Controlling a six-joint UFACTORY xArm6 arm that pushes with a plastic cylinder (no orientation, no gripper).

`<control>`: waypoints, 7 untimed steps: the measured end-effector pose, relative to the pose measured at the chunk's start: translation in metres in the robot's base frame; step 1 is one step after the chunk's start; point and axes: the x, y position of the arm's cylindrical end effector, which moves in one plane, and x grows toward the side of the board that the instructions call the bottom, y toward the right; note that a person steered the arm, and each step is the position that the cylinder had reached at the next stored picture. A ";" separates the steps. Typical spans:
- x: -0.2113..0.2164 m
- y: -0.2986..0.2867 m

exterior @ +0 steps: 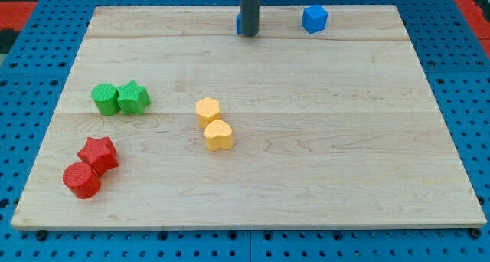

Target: Point yourself at the right side of the group of yellow blocks

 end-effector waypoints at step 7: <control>0.045 0.043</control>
